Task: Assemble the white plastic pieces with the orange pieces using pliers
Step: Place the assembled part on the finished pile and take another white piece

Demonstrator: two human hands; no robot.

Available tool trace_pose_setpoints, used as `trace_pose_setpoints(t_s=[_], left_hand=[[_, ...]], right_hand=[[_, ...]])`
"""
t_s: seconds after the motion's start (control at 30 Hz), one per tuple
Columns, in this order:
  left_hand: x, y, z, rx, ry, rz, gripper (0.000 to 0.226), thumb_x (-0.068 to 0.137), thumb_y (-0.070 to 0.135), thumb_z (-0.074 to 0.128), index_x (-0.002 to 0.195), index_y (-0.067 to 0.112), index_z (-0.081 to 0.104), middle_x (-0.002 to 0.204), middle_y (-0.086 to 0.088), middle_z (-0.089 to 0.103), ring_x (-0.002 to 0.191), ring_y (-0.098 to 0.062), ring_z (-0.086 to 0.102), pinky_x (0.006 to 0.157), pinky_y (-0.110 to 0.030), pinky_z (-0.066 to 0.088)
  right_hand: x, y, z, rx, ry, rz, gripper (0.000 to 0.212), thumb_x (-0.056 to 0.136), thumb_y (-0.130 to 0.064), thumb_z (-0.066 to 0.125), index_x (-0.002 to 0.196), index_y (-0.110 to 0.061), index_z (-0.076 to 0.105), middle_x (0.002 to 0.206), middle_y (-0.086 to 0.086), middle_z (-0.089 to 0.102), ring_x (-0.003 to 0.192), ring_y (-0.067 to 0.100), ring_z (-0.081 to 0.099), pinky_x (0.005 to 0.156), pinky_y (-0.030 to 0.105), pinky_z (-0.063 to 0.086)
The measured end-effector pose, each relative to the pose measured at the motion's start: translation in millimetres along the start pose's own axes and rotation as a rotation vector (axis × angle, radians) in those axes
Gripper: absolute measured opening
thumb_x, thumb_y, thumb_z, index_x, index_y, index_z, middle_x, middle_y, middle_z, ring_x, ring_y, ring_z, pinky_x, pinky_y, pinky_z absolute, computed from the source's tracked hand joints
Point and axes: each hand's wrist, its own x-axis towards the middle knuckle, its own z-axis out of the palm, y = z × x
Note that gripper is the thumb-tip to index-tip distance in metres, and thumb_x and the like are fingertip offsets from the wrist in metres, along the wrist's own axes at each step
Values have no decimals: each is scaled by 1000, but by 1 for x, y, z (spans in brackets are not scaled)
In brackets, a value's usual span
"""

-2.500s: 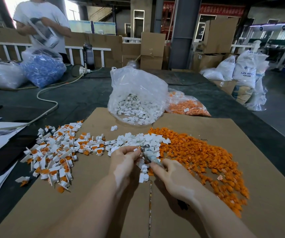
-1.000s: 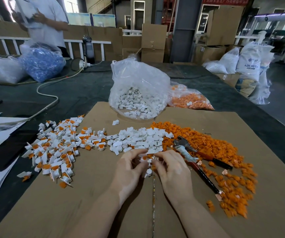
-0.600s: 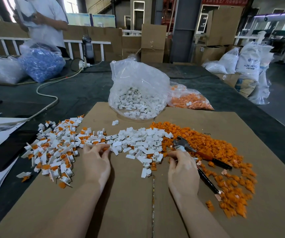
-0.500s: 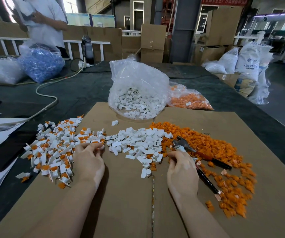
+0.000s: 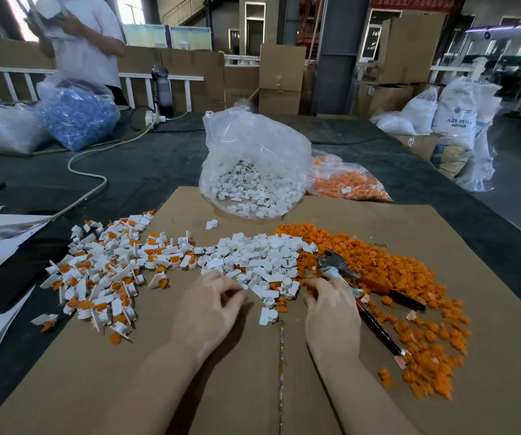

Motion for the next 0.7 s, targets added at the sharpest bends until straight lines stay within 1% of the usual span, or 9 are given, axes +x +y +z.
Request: trace_pose_setpoints(t_s=[0.07,0.13,0.2,0.27,0.33,0.4,0.5,0.6,0.7], left_hand=[[-2,6,6,9,-92,19,28,84,51,57,96,29,68,85,19,49,86,-1,47,69,-15,35],[-4,13,12,51,-166,43,35,81,58,56,101,32,67,86,18,47,91,-4,45,75,-22,39],[-3,18,16,62,-203,62,36,81,56,58,104,31,66,88,16,46,96,-6,45,81,-24,38],[-4,20,17,7,-223,68,31,80,51,62,101,29,65,87,16,46,93,-5,46,81,-22,37],[-5,21,17,-120,-230,54,22,77,42,69,92,28,62,82,15,49,80,0,47,72,-13,38],[-6,24,18,-236,-221,12,18,75,31,75,82,27,58,74,11,54,66,3,48,61,-9,38],[-3,29,24,-326,-141,-95,22,75,19,76,70,27,56,66,8,56,57,2,47,55,-11,38],[1,32,29,-346,-65,-152,26,75,16,76,66,29,55,64,9,57,55,1,48,54,-9,38],[2,33,31,-364,-28,-147,24,74,20,76,64,31,57,64,11,60,59,7,52,54,-8,39]], right_hand=[[-1,-1,-1,34,26,-5,21,94,-16,53,109,-12,68,109,6,63,105,20,53,88,31,42],[-2,-2,-2,71,43,-15,20,94,-14,52,103,-12,70,102,5,65,98,19,55,81,28,40],[-2,-3,-4,88,50,-21,19,94,-16,52,102,-14,70,100,2,65,97,17,55,77,25,38],[-3,-4,-6,111,67,-34,18,94,-16,54,102,-14,70,98,1,65,95,16,56,74,22,37],[-5,-7,-8,165,72,-52,17,93,-14,56,102,-13,71,96,2,66,95,18,58,76,24,41],[-5,-9,-10,208,56,-70,18,91,-11,57,104,-10,71,97,4,67,98,20,59,82,28,45],[-6,-10,-13,241,35,-86,22,91,-8,57,109,-10,69,101,3,67,98,17,59,86,24,44],[-6,-10,-16,303,20,-59,23,92,-9,57,112,-11,68,103,0,66,101,13,58,90,23,44],[-8,-10,-17,362,-4,-15,16,90,-14,59,104,-15,69,94,-6,67,92,8,59,81,18,44]])
